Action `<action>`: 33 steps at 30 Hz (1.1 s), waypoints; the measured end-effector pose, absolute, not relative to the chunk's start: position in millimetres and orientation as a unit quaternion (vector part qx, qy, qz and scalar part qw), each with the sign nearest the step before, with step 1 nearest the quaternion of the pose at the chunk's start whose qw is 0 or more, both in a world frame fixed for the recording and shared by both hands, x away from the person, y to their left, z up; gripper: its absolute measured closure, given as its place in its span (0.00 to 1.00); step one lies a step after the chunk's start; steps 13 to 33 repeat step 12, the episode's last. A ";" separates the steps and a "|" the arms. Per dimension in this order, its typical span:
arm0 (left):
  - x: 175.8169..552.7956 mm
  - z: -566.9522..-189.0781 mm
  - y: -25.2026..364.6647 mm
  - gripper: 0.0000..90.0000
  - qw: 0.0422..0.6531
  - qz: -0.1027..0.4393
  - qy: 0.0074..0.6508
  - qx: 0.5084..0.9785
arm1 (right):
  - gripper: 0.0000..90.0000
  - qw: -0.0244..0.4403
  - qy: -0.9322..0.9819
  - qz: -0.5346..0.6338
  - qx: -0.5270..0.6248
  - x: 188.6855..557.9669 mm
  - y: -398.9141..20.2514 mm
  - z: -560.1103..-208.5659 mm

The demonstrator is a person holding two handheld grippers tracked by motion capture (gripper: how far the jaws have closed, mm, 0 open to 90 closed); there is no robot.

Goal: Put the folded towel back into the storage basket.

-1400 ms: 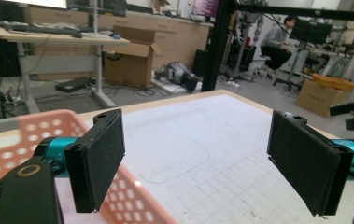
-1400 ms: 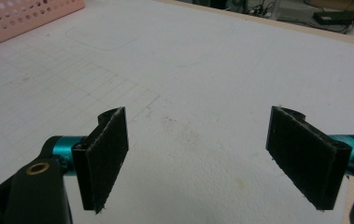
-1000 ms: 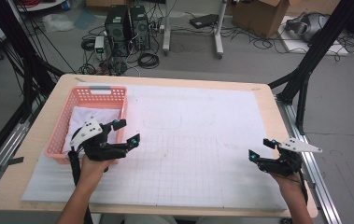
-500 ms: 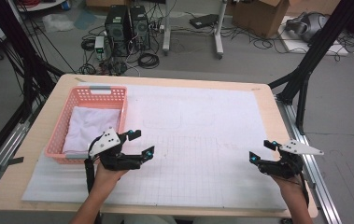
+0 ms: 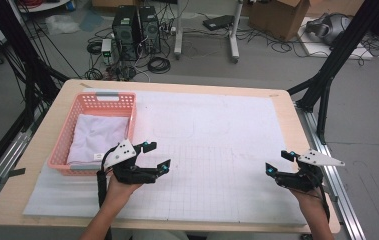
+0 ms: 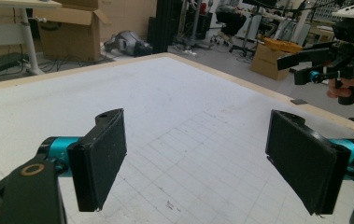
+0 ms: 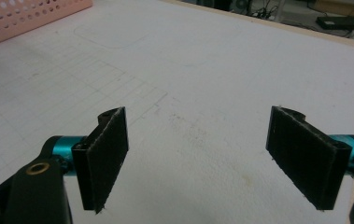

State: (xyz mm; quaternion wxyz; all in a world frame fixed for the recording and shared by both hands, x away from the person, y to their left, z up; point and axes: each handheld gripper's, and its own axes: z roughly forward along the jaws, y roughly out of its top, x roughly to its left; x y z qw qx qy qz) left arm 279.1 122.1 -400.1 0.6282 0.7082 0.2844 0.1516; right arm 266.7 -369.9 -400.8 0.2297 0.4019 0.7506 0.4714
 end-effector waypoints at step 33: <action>280.1 -402.3 122.0 0.23 0.624 0.147 0.284 0.713 | 0.22 0.229 0.750 0.474 0.401 267.6 -369.5 -401.3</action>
